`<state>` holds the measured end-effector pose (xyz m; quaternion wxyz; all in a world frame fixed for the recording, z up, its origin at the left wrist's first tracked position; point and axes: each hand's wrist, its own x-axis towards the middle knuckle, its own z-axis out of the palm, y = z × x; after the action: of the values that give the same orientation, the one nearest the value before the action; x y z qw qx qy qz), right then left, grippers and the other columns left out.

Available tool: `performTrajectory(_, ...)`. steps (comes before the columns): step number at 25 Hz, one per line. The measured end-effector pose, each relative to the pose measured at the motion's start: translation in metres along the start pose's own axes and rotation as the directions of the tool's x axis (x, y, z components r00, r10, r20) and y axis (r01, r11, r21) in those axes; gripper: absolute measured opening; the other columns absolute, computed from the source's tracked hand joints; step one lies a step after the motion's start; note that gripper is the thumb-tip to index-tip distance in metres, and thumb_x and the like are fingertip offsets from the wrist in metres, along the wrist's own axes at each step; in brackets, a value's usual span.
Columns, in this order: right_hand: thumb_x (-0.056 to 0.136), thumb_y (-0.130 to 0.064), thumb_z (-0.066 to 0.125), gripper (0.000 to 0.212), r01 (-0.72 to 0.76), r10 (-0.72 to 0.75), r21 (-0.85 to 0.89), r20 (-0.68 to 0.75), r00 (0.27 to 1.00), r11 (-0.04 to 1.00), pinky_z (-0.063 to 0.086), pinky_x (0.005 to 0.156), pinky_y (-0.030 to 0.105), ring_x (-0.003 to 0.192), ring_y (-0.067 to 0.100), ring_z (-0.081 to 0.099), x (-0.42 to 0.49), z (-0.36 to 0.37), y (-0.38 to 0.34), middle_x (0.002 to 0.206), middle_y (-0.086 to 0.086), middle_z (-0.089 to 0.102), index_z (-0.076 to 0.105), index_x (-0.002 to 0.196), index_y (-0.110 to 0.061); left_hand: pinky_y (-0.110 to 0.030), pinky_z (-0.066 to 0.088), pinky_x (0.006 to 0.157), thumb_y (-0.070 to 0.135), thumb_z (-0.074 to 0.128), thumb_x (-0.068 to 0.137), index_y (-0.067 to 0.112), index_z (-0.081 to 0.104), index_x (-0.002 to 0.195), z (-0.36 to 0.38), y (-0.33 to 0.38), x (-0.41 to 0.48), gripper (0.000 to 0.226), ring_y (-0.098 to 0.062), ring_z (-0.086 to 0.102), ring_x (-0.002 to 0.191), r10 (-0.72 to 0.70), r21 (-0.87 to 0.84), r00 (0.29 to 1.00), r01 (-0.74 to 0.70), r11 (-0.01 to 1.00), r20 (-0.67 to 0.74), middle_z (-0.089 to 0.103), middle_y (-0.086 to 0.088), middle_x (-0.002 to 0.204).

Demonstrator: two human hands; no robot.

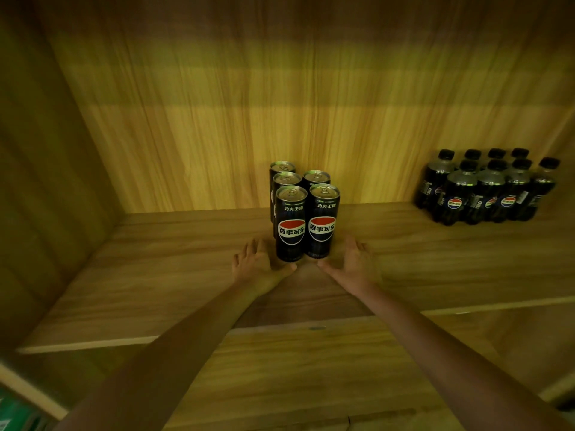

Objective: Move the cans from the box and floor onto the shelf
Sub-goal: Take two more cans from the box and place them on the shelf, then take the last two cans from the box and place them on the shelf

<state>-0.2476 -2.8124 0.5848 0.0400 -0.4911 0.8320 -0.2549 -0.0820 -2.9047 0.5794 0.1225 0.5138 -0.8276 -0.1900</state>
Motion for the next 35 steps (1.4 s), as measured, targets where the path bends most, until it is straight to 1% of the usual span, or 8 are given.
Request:
performTrajectory(5,0.080,-0.045,0.059,0.079,0.188,-0.208,-0.208,-0.079,0.975,0.960,0.030,0.111,0.043,0.135,0.029,0.032,-0.038,-0.034,-0.014,0.148,0.012,0.032,0.023,0.140,-0.009,-0.043,0.015,0.115,0.059,0.051,0.081,0.013,0.010,0.147,-0.032,-0.009,-0.039,0.090,-0.026,0.012,0.145,0.126,0.098,0.990,-0.119,0.988,-0.066,0.007,-0.010,0.158)
performTrajectory(7,0.079,-0.048,0.058,0.081,0.279,-0.302,-0.269,-0.049,0.952,0.922,0.026,0.113,0.041,0.135,0.027,0.033,-0.053,-0.043,-0.028,0.147,0.012,0.035,0.023,0.140,-0.009,-0.041,0.021,0.113,0.058,0.048,0.083,0.011,0.008,0.147,-0.046,-0.011,-0.058,0.089,-0.028,0.016,0.144,0.153,0.136,0.986,-0.143,0.980,-0.068,0.004,-0.009,0.158)
performTrajectory(9,0.078,-0.052,0.058,0.084,0.354,-0.365,-0.301,0.019,0.931,0.885,0.021,0.114,0.039,0.136,0.025,0.032,-0.069,-0.046,-0.044,0.148,0.011,0.034,0.022,0.141,-0.009,-0.040,0.021,0.114,0.062,0.042,0.083,0.011,0.006,0.147,-0.058,-0.012,-0.081,0.089,-0.028,0.018,0.143,0.180,0.229,0.980,-0.156,0.961,-0.088,0.005,-0.009,0.158)
performTrajectory(12,0.079,-0.053,0.057,0.085,0.399,-0.389,-0.285,0.095,0.916,0.871,0.018,0.116,0.038,0.139,0.024,0.026,-0.094,-0.049,-0.063,0.151,0.010,0.029,0.021,0.142,-0.009,-0.040,0.016,0.115,0.065,0.038,0.083,0.011,0.007,0.147,-0.070,-0.017,-0.117,0.089,-0.027,0.019,0.143,0.181,0.311,0.977,-0.138,0.940,-0.115,0.009,-0.008,0.158)
performTrajectory(18,0.083,-0.051,0.052,0.080,0.459,-0.422,-0.256,0.187,0.887,0.851,0.019,0.114,0.035,0.139,0.025,0.026,-0.167,-0.040,-0.052,0.151,0.011,0.029,0.020,0.143,-0.009,-0.041,0.013,0.118,0.063,0.039,0.084,0.011,0.010,0.147,-0.050,-0.034,-0.209,0.087,-0.027,0.014,0.144,0.108,0.293,0.990,-0.077,0.953,-0.092,0.015,-0.009,0.157)
performTrajectory(23,0.082,-0.050,0.053,0.083,0.462,-0.414,-0.205,0.238,0.879,0.863,0.016,0.118,0.035,0.141,0.024,0.022,-0.228,-0.005,-0.019,0.153,0.012,0.022,0.017,0.143,-0.007,-0.039,0.023,0.113,0.058,0.045,0.084,0.010,0.014,0.146,0.002,-0.046,-0.267,0.085,-0.028,0.026,0.140,0.139,0.251,0.989,-0.120,0.961,-0.057,0.022,-0.011,0.155)
performTrajectory(28,0.083,-0.050,0.052,0.083,0.434,-0.386,-0.166,0.260,0.885,0.885,0.014,0.118,0.037,0.142,0.023,0.019,-0.261,0.061,0.029,0.154,0.011,0.020,0.015,0.144,-0.008,-0.040,0.017,0.116,0.060,0.043,0.083,0.011,0.014,0.146,0.076,-0.091,-0.284,0.085,-0.028,0.024,0.141,0.127,0.274,0.991,-0.109,0.956,-0.049,0.022,-0.011,0.154)
performTrajectory(35,0.084,-0.048,0.053,0.083,0.313,-0.277,-0.097,0.278,0.920,0.945,0.016,0.117,0.040,0.140,0.028,0.020,-0.306,0.278,0.138,0.154,0.014,0.019,0.013,0.144,-0.007,-0.039,0.011,0.117,0.062,0.040,0.084,0.011,0.013,0.146,0.294,-0.224,-0.285,0.085,-0.026,0.017,0.143,0.124,0.335,0.992,-0.110,0.936,-0.020,0.019,-0.012,0.155)
